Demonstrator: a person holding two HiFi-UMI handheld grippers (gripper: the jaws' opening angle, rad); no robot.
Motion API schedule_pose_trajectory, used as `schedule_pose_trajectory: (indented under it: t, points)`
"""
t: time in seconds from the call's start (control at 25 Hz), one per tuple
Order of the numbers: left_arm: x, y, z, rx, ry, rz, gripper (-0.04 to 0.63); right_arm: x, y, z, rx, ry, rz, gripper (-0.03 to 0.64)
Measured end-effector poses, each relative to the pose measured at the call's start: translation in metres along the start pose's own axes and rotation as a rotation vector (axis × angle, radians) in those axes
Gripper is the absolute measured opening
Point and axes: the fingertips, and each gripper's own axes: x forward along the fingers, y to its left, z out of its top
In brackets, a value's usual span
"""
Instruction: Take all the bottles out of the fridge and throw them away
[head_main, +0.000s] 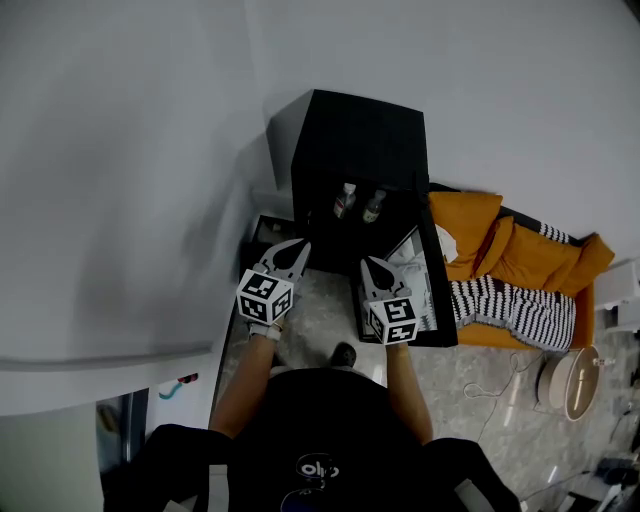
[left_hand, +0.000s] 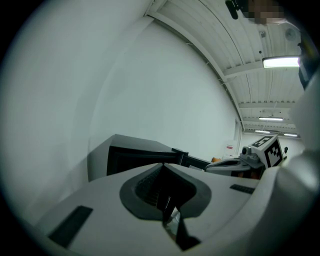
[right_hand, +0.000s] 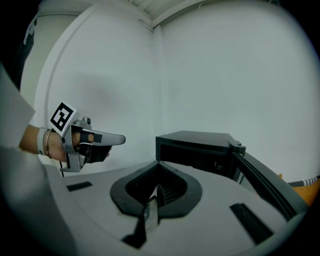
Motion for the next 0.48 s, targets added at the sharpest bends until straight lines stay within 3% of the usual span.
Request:
schedule_pose_trajectory:
  t: [0.48]
  points:
    - [-0.005,-0.01,-0.018,-0.013,0.036,0.002,0.002,0.019,-0.027,-0.021,-0.014,0.019,-0.037,0.009]
